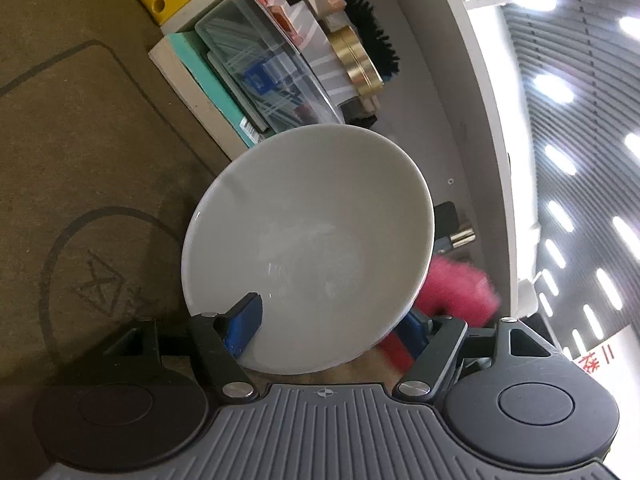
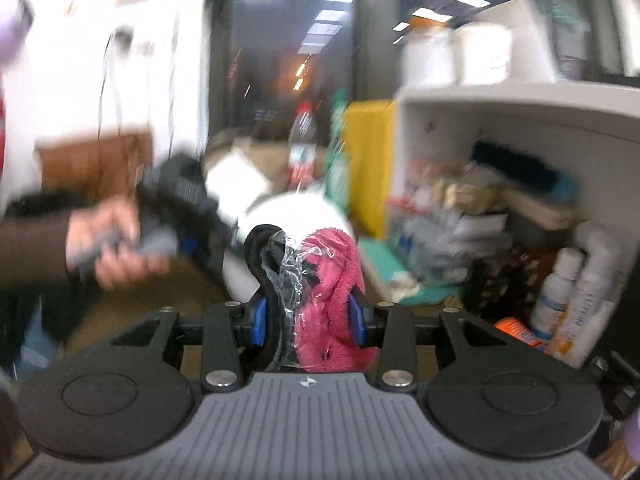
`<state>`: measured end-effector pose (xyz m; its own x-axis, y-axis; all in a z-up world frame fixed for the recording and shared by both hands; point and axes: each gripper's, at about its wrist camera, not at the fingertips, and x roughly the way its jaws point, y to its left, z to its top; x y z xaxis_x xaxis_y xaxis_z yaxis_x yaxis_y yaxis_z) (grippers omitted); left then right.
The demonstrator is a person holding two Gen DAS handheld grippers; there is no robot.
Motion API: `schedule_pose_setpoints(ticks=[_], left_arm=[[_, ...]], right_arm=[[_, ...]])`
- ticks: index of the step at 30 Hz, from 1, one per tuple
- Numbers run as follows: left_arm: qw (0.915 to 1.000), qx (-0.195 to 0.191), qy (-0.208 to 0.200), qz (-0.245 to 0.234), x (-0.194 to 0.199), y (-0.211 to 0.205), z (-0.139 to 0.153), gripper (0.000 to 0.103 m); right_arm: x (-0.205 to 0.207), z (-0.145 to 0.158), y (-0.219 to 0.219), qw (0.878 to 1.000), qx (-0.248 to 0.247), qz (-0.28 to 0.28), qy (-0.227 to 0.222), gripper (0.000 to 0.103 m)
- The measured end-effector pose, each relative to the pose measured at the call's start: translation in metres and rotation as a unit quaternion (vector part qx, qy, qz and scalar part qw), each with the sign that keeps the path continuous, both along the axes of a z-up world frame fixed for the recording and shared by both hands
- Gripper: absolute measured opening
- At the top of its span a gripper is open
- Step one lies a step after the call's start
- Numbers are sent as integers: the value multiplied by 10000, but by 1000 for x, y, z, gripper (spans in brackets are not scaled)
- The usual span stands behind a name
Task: Clean bowl
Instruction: 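Roll the bowl with the left gripper while the right gripper wipes its base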
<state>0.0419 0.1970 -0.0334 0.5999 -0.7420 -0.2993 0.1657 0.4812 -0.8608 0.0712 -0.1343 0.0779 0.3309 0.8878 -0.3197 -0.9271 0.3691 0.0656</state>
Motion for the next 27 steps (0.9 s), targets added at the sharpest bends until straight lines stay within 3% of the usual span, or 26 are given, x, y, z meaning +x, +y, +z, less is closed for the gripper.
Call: schedule_pose_setpoints(ticks=[2, 5, 10, 12, 14, 16, 18, 21, 23, 25, 27], left_arm=[[10000, 19, 4, -6, 1, -1, 0, 73], [10000, 2, 23, 15, 2, -1, 1, 73], [9999, -96, 57, 78, 2, 4, -1, 74], [10000, -37, 58, 63, 4, 3, 1, 75], [9998, 157, 58, 79, 8, -2, 5, 79], [9947, 1008, -118, 134, 13, -17, 21, 81], [9807, 1923, -341, 101, 15, -36, 35, 82], [9467, 3136, -736, -99, 14, -67, 47, 79], [9146, 3897, -1035, -295, 12, -87, 54, 73], [8761, 4589, -1410, -451, 6, -104, 61, 65], [8407, 5094, -1735, -596, -1, -120, 66, 46]], right_arm=[[9, 0, 5, 9998, 99, -114, 164, 39], [20, -9, 25, 9988, -170, -278, 363, 40], [12, -24, 20, 9954, -93, 134, 941, 40], [-4, -29, 19, 9941, -350, 358, 962, 39], [-14, -34, 21, 9938, -637, 311, 862, 39], [-11, -40, 17, 9935, -607, 68, 961, 40], [4, -47, 3, 9903, -275, -375, 1307, 40], [18, -58, -13, 9827, 39, -593, 1753, 41], [20, -60, -14, 9825, 50, -587, 1767, 42], [21, -60, -14, 9828, 49, -580, 1751, 43], [21, -59, -14, 9826, 61, -590, 1758, 45]])
